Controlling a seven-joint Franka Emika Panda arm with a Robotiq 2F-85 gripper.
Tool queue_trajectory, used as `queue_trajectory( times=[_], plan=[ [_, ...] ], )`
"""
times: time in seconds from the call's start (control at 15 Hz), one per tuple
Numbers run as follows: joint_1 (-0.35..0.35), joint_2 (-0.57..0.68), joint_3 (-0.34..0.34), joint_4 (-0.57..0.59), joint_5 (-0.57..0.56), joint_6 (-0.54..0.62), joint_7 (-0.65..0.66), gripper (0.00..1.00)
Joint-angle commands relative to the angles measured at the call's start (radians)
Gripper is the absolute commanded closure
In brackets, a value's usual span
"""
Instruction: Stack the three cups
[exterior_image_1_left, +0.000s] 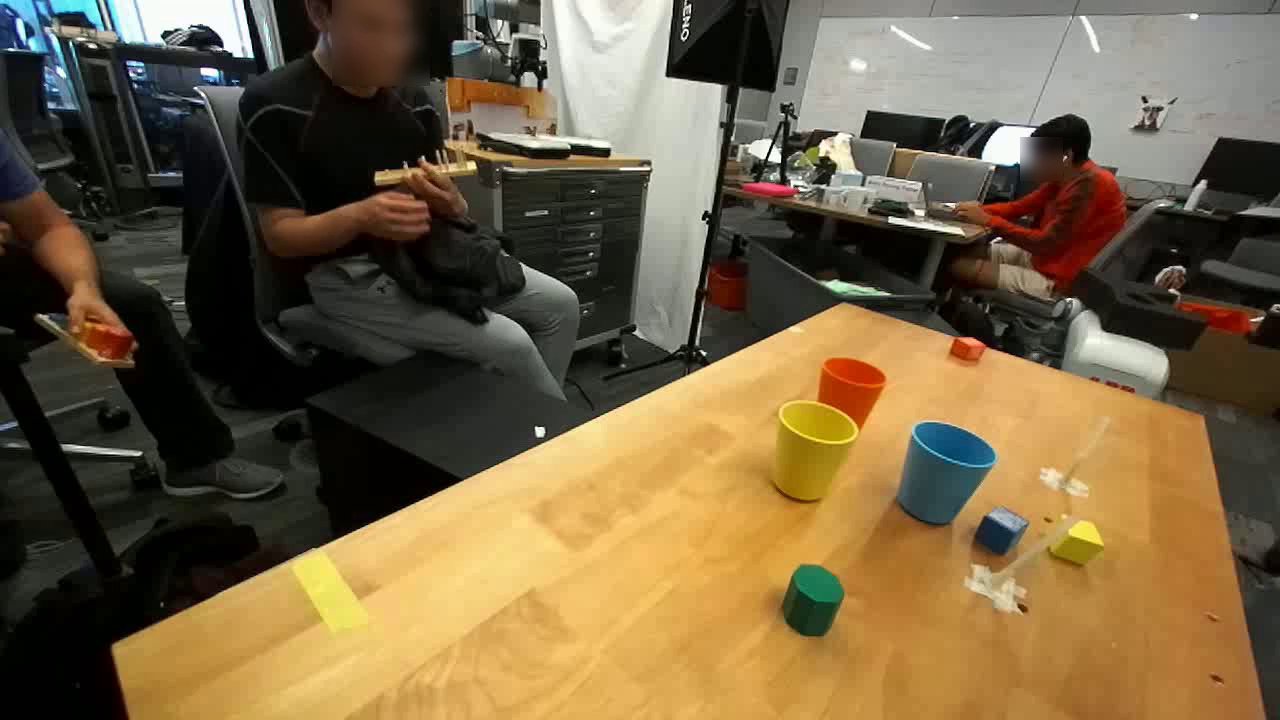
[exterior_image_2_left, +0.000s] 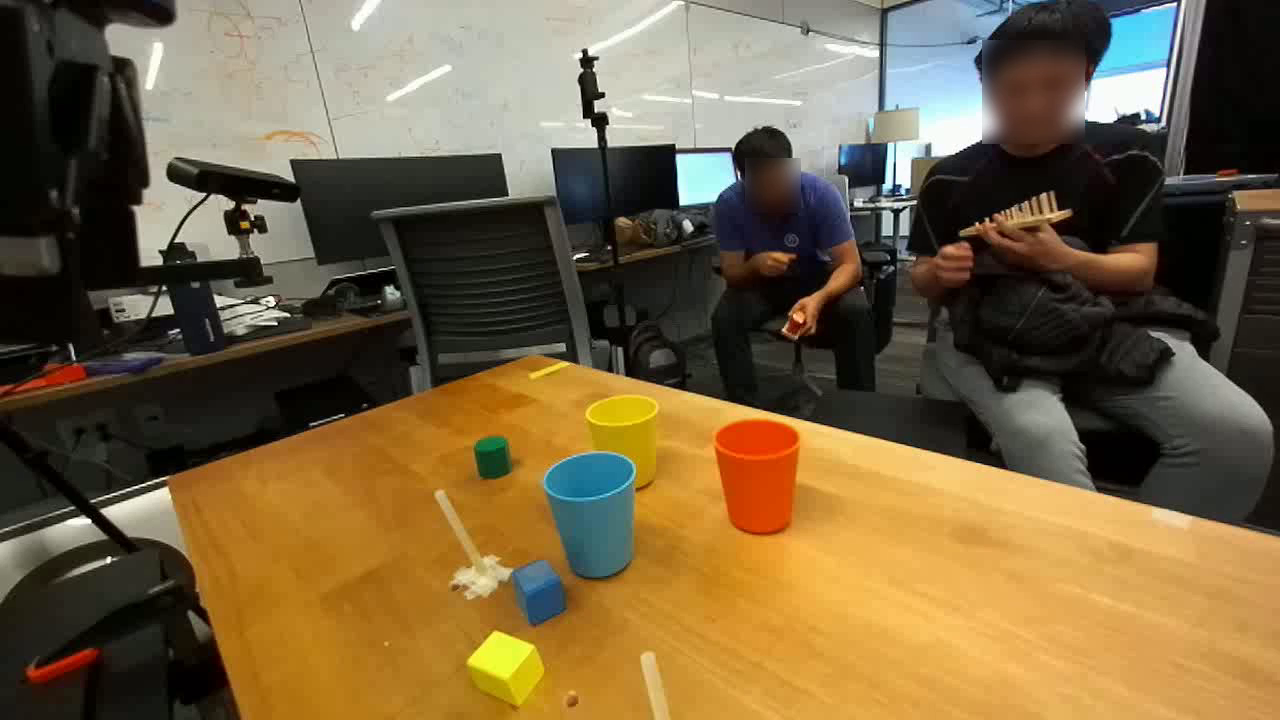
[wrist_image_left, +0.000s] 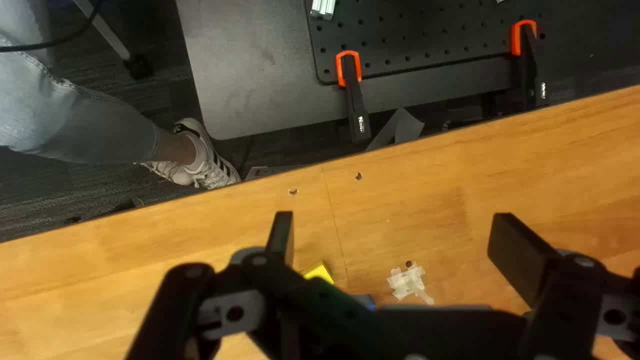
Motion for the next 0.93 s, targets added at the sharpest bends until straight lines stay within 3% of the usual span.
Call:
queue_trajectory(
  times=[0.0, 0.87],
  plan=[
    [-0.006, 0.001, 0.006, 0.002, 0.003, -0.002, -0.003, 0.00],
    [-0.008, 0.001, 0.008, -0.003, 0.009, 0.014, 0.012, 0.00]
  ],
)
